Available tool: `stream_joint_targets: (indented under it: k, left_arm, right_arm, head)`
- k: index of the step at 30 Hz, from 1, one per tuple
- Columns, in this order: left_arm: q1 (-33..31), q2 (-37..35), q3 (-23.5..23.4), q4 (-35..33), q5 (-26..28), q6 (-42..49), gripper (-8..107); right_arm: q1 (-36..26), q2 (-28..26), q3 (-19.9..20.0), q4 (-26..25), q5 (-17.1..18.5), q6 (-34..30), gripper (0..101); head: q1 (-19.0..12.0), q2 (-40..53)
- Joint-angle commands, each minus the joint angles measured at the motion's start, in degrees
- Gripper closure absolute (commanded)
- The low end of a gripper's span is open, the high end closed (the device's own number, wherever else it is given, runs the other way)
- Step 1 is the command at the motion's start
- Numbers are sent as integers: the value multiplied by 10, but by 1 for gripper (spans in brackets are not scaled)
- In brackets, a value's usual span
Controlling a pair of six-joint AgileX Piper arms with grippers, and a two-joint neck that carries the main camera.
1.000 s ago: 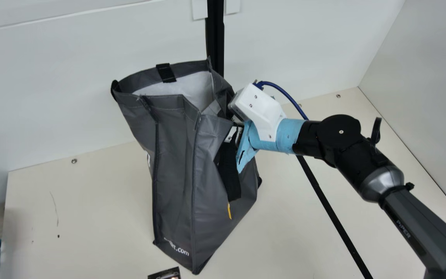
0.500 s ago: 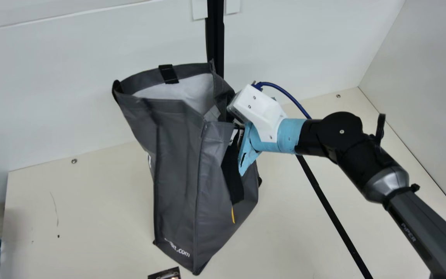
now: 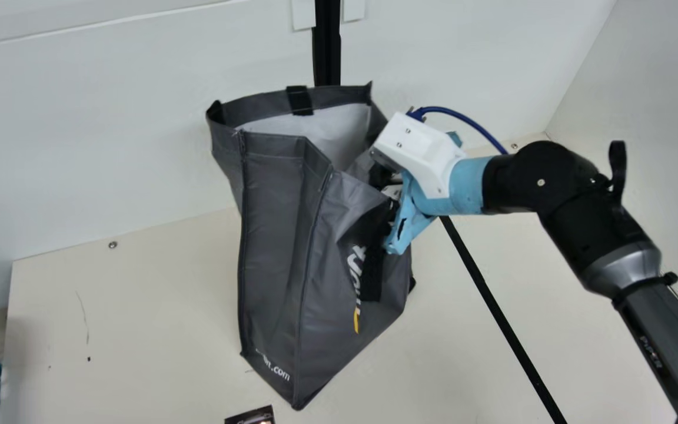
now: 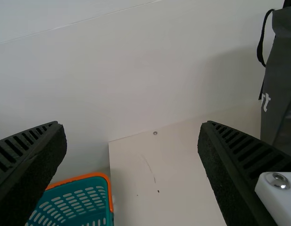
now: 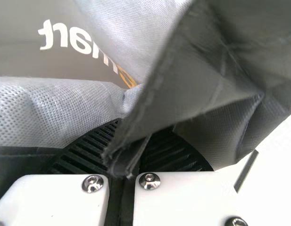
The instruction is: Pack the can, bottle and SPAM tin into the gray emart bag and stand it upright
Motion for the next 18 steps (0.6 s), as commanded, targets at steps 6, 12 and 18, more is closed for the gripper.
stream_joint_targets:
  k: [6,12,18]
  left_arm:
    - [0,0,0,0,0,0,9]
    - [0,0,0,0,0,0,9]
    - [0,0,0,0,0,0,9]
  right_arm:
    - [-23,-12,-34,-52,33,36,101]
    - [-56,-19,-56,-65,58,41,101]
    - [-93,-21,-78,-69,84,33,101]
  head:
    - [-13,0]
    - [-13,0]
    - [-13,0]
